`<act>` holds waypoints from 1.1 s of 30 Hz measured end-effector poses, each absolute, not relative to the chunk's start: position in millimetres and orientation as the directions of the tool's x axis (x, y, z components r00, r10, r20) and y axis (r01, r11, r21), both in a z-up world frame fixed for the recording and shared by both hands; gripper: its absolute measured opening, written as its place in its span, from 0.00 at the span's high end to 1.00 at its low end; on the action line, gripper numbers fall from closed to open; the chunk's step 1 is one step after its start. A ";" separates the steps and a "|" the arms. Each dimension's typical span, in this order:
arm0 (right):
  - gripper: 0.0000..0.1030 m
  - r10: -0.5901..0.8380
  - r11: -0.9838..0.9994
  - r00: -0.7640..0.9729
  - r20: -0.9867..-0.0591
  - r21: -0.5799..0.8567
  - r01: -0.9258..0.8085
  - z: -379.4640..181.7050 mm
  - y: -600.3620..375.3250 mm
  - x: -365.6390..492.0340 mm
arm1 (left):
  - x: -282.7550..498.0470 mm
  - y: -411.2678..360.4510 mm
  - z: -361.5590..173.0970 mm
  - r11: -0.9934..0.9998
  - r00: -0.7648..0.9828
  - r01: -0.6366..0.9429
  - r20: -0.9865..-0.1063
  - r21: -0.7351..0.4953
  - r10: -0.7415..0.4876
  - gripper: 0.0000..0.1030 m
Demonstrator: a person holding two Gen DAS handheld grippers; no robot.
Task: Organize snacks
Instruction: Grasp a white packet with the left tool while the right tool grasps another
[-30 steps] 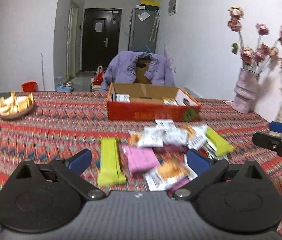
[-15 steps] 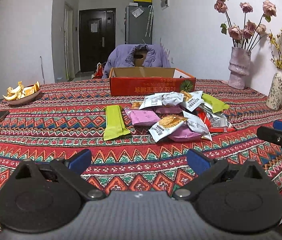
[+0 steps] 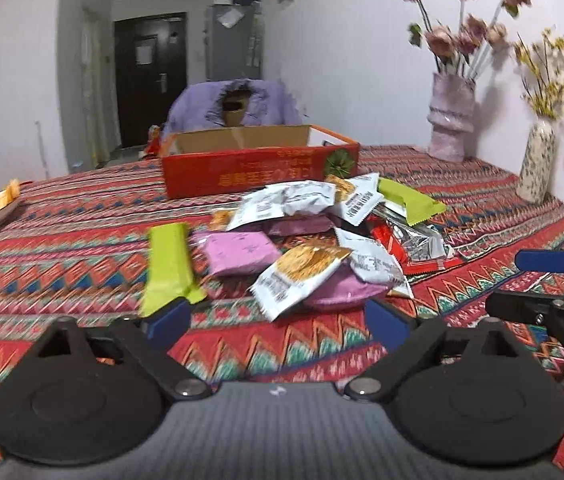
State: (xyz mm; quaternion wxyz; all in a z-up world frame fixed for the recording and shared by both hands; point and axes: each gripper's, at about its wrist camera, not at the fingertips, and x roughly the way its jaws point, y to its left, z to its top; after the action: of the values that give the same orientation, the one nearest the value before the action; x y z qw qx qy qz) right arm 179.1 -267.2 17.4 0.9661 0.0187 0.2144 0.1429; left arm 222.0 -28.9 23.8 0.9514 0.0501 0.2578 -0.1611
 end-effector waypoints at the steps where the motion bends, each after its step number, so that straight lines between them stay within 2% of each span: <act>1: 0.16 0.284 0.959 0.864 -0.415 0.096 -0.268 17.2 -266.6 184.4 | 232.7 -33.4 20.9 0.938 0.805 0.348 -0.516 0.009 -0.293 0.16; 6: 0.17 0.291 0.956 0.846 -0.448 0.108 -0.271 15.3 -265.3 210.8 | 277.5 -55.3 6.8 0.916 0.750 0.400 -0.575 0.002 -0.327 0.32; 9: 0.17 0.320 0.944 0.801 -0.506 0.095 -0.317 9.6 -259.6 228.9 | 289.4 -59.4 0.8 0.903 0.729 0.429 -0.589 -0.001 -0.348 0.40; 11: 0.17 0.325 0.937 0.790 -0.519 0.067 -0.342 8.0 -253.6 237.9 | 292.8 -55.5 0.1 0.898 0.717 0.440 -0.590 -0.030 -0.371 0.60; 13: 0.19 0.351 0.924 0.778 -0.521 0.057 -0.378 9.0 -249.4 246.1 | 294.0 -48.1 0.2 0.892 0.703 0.446 -0.589 -0.072 -0.399 0.66; 14: 0.23 0.364 0.916 0.772 -0.521 0.050 -0.398 9.8 -247.6 251.1 | 293.2 -44.1 0.4 0.888 0.700 0.451 -0.584 -0.087 -0.412 0.69; 22: 0.26 0.441 0.836 0.696 -0.566 -0.022 -0.548 8.1 -235.4 307.4 | 266.4 -21.7 19.1 0.883 0.711 0.453 -0.547 -0.125 -0.443 0.81; 26: 0.27 0.505 0.814 0.646 -0.573 0.068 -0.577 0.1 -236.2 326.7 | 257.0 -8.1 29.3 0.906 0.731 0.398 -0.546 -0.147 -0.409 0.83; 33: 0.35 0.525 0.825 0.632 -0.570 0.157 -0.543 0.8 -243.4 310.7 | 241.1 6.7 45.4 0.928 0.774 0.342 -0.515 -0.150 -0.368 0.89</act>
State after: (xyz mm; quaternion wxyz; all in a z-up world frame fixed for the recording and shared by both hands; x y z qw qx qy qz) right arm 310.7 -243.4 0.8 0.9032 -0.0146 0.3109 0.2956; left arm 241.1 6.7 45.4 0.9415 -0.0239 0.2783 -0.1886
